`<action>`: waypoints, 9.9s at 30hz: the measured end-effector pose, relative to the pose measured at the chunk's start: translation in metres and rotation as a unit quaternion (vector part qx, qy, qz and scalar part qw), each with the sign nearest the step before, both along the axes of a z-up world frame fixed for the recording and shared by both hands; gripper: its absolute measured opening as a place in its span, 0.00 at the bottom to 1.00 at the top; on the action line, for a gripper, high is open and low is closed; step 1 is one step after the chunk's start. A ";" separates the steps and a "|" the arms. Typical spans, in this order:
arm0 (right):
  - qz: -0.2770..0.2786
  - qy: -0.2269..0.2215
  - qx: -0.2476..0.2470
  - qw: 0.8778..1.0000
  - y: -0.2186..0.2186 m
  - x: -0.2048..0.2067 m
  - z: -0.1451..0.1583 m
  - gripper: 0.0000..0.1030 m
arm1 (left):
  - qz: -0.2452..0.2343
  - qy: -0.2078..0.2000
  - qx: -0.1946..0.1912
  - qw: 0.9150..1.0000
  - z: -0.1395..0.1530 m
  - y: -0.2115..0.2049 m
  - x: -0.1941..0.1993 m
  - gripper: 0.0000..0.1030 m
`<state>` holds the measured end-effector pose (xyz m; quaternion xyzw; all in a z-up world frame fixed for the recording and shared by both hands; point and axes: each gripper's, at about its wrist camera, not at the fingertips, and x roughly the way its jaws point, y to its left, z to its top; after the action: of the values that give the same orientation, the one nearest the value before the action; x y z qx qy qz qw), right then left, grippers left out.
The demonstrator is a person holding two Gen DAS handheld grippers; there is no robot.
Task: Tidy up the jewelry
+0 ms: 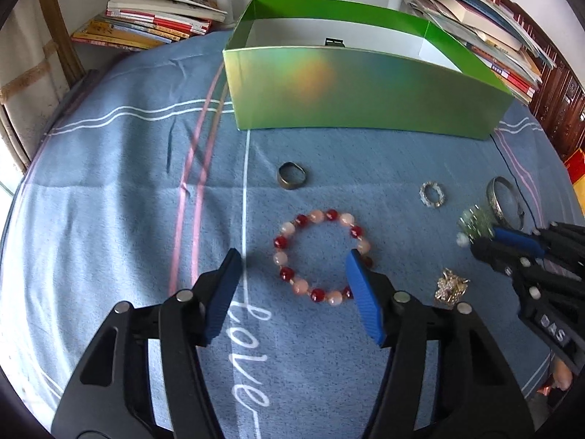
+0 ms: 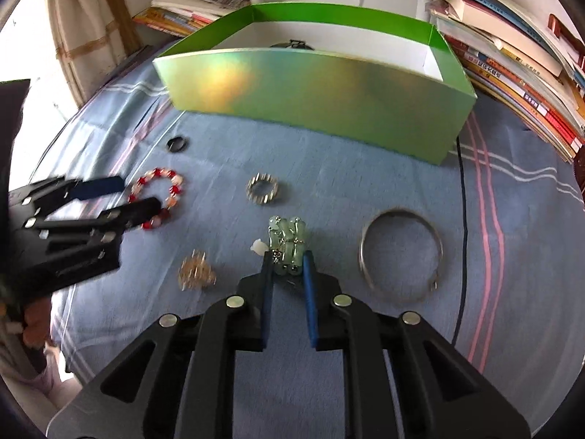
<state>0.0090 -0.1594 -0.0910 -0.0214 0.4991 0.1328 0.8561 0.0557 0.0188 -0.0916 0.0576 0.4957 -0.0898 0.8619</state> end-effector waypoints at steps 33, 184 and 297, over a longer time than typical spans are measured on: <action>-0.049 -0.005 0.011 0.999 -0.027 -0.014 0.003 0.22 | -0.013 0.003 -0.005 1.000 0.000 -0.006 -0.013 0.60; -0.104 -0.110 0.020 0.988 -0.020 0.150 0.068 0.06 | -0.016 -0.122 -0.029 0.992 0.097 -0.037 0.137 0.08; -0.064 -0.010 -0.006 0.998 -0.032 0.009 -0.004 0.59 | 0.024 0.003 0.004 1.000 -0.008 -0.002 0.000 0.86</action>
<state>0.0181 -0.1913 -0.0954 0.0045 0.4912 0.0745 0.8679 0.0553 0.0169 -0.0998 0.0487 0.5003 -0.0669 0.8619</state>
